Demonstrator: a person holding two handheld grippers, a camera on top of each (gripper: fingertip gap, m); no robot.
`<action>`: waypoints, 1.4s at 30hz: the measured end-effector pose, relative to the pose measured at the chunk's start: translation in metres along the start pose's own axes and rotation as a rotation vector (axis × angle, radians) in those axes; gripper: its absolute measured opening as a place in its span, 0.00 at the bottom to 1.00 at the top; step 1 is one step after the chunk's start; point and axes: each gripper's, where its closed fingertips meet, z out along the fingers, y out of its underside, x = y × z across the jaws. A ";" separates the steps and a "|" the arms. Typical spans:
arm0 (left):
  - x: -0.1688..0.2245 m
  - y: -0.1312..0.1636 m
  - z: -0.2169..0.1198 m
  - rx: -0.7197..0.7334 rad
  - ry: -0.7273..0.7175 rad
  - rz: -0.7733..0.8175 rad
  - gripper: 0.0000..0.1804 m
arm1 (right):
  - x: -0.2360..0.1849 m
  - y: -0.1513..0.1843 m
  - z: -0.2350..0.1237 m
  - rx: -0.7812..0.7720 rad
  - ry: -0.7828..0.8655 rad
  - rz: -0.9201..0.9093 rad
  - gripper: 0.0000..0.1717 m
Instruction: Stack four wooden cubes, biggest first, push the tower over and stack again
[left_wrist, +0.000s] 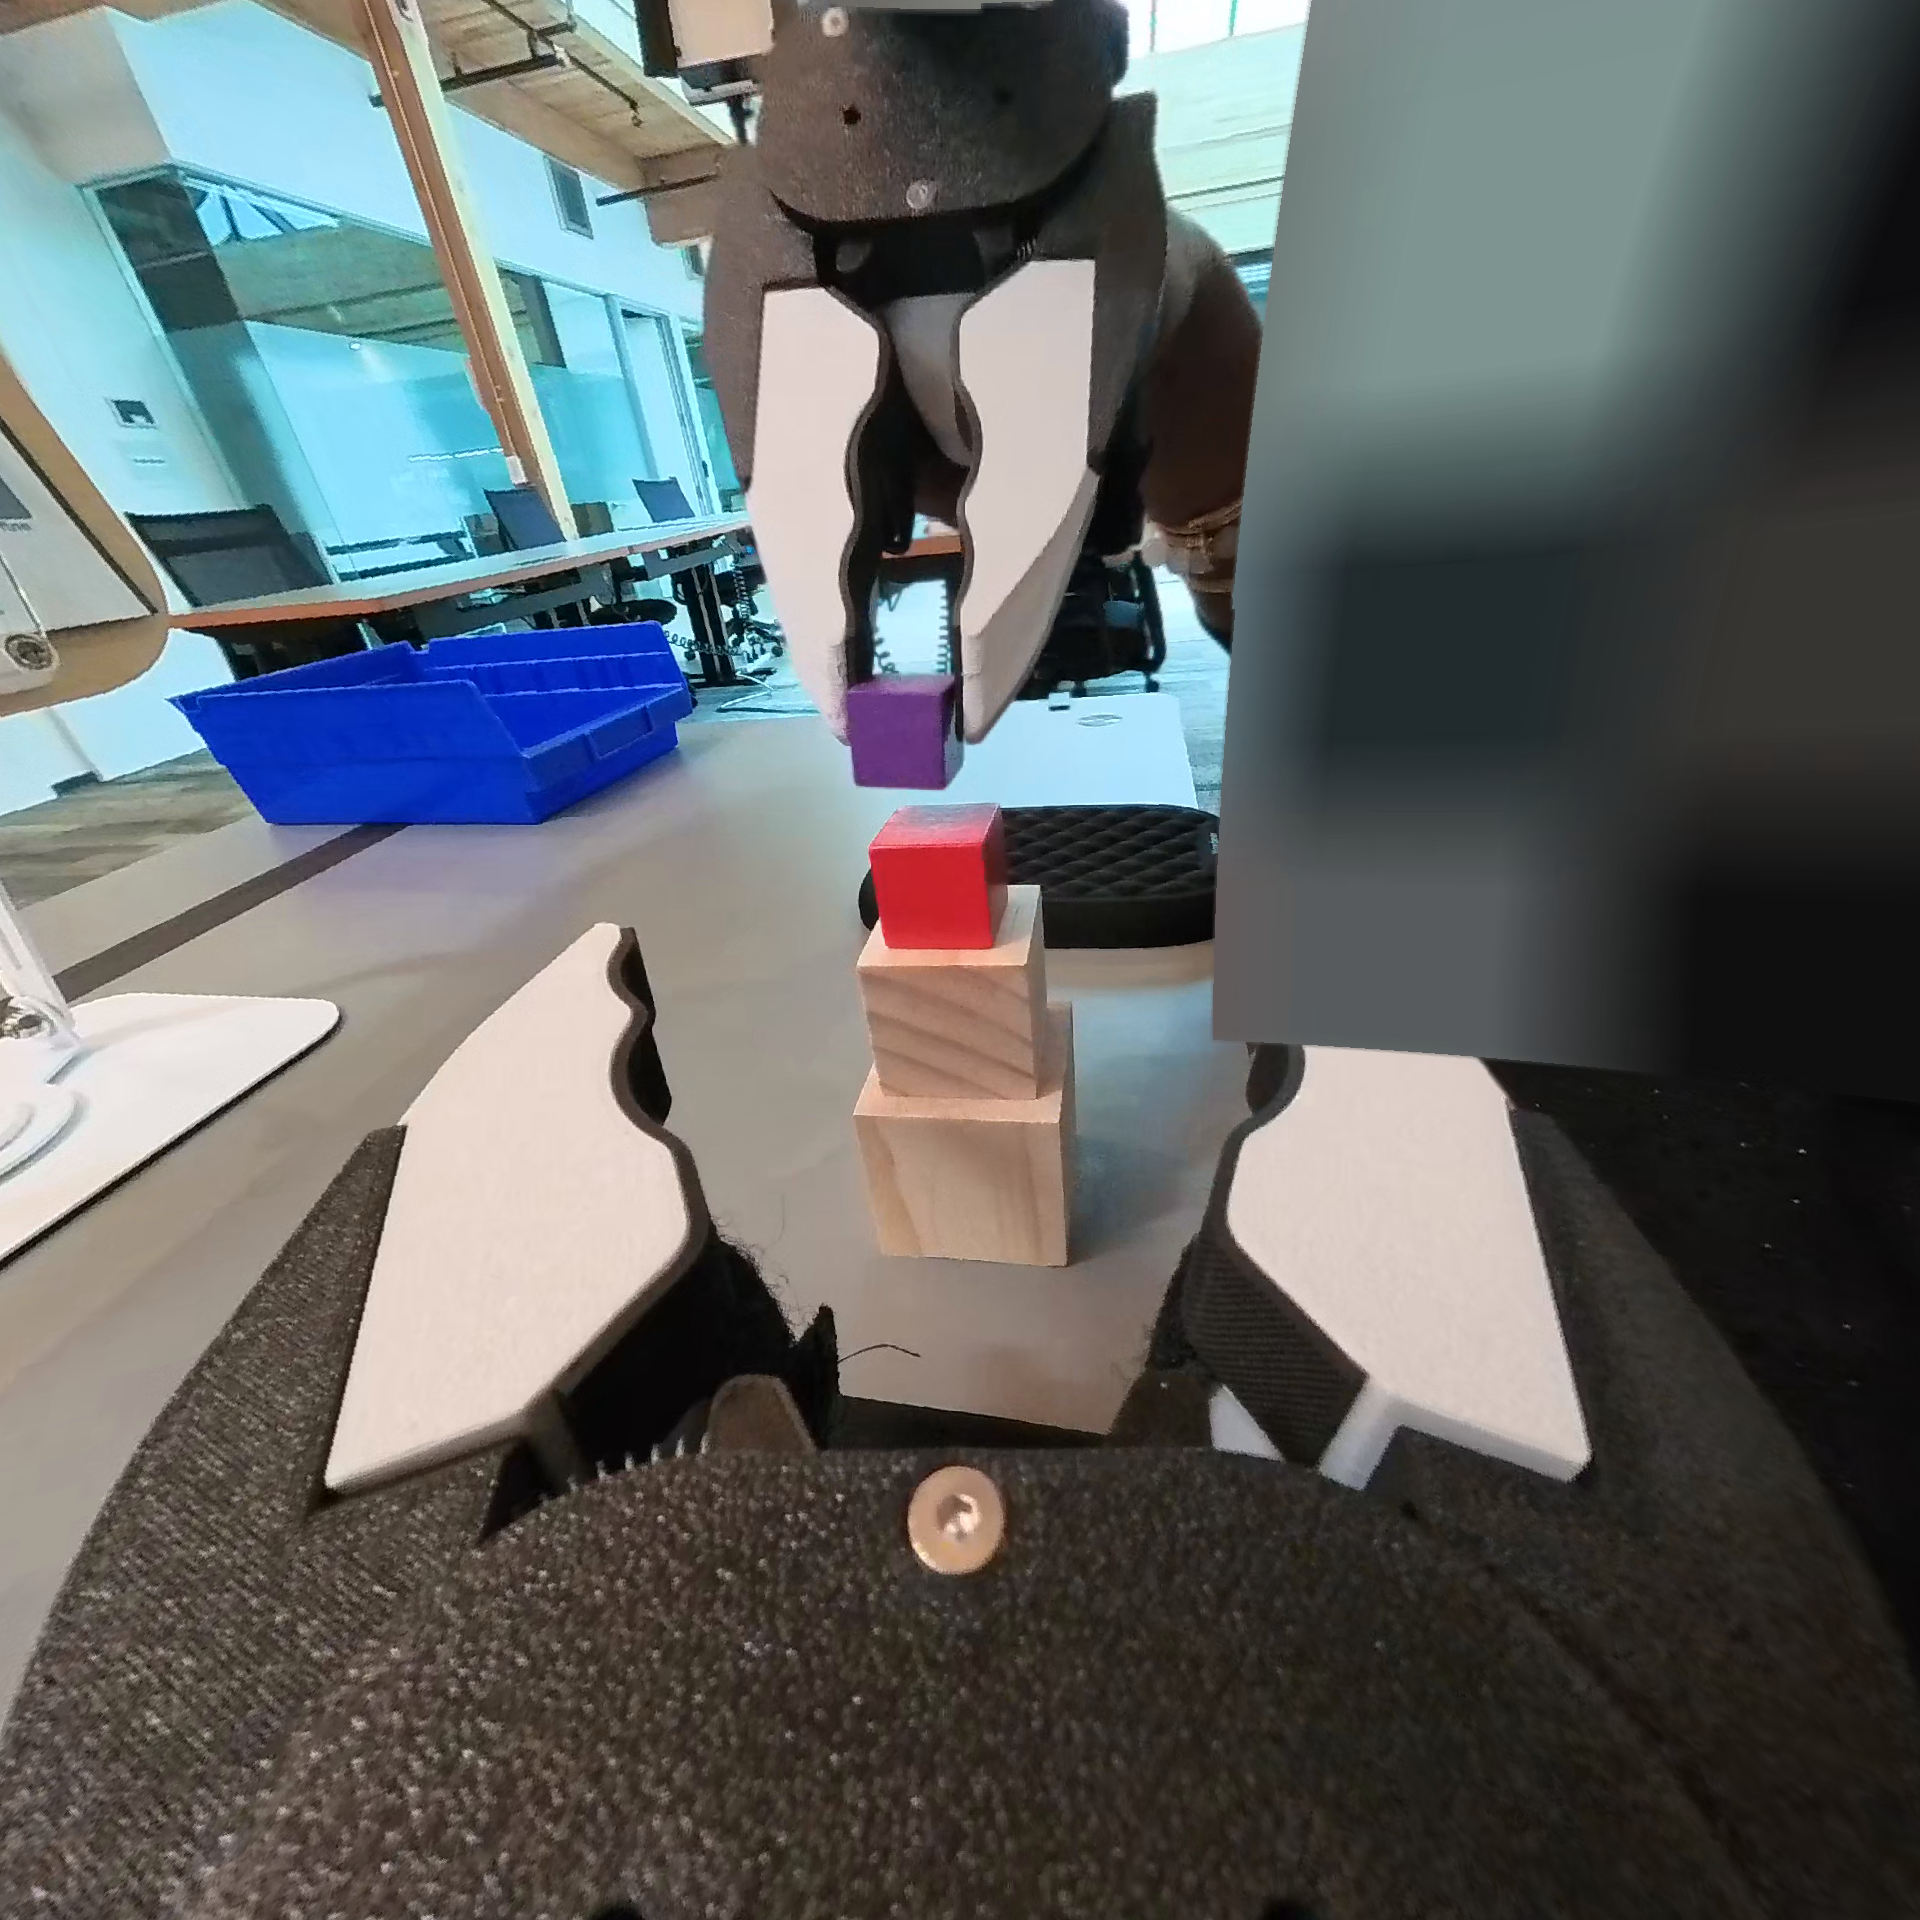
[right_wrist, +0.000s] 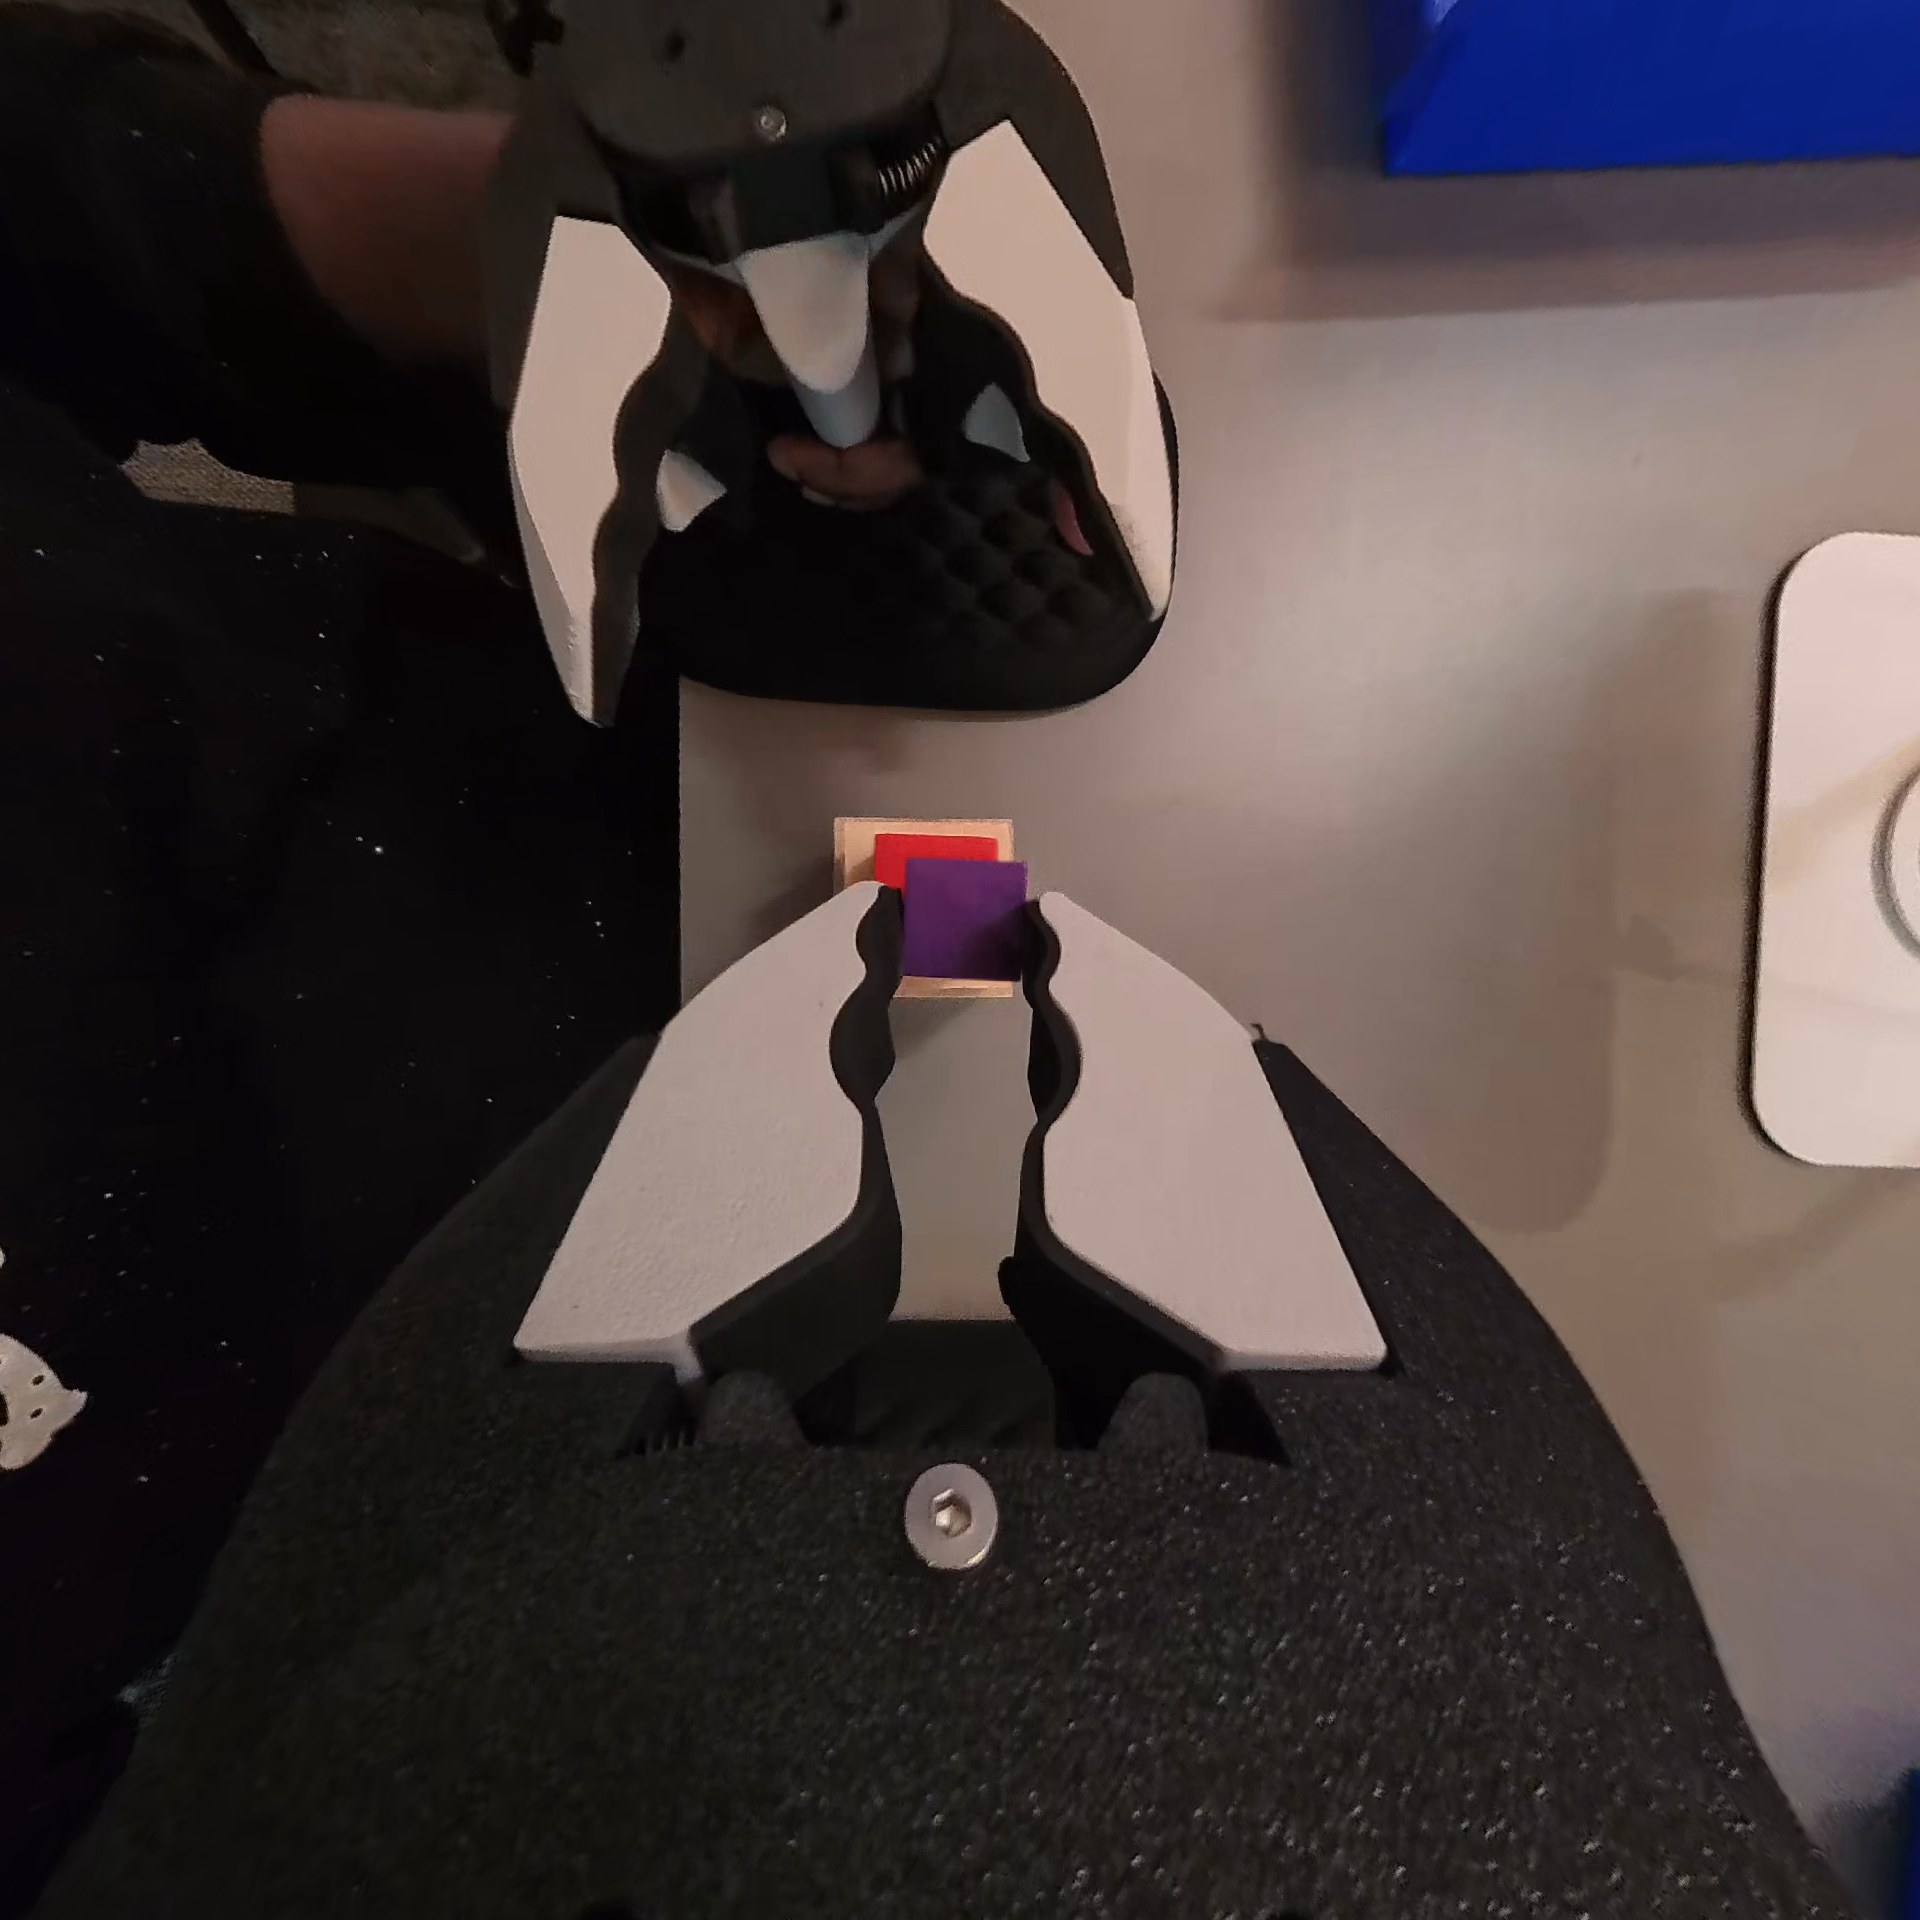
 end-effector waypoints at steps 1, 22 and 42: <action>0.000 0.000 0.000 -0.004 0.000 0.000 0.62 | -0.001 0.000 0.000 0.000 -0.001 0.014 0.13; 0.000 0.001 0.001 -0.010 0.001 0.004 0.61 | -0.006 0.000 0.006 -0.024 -0.001 0.036 0.13; 0.001 0.001 0.001 -0.010 -0.001 0.007 0.60 | -0.005 0.002 0.010 -0.020 0.004 0.035 0.13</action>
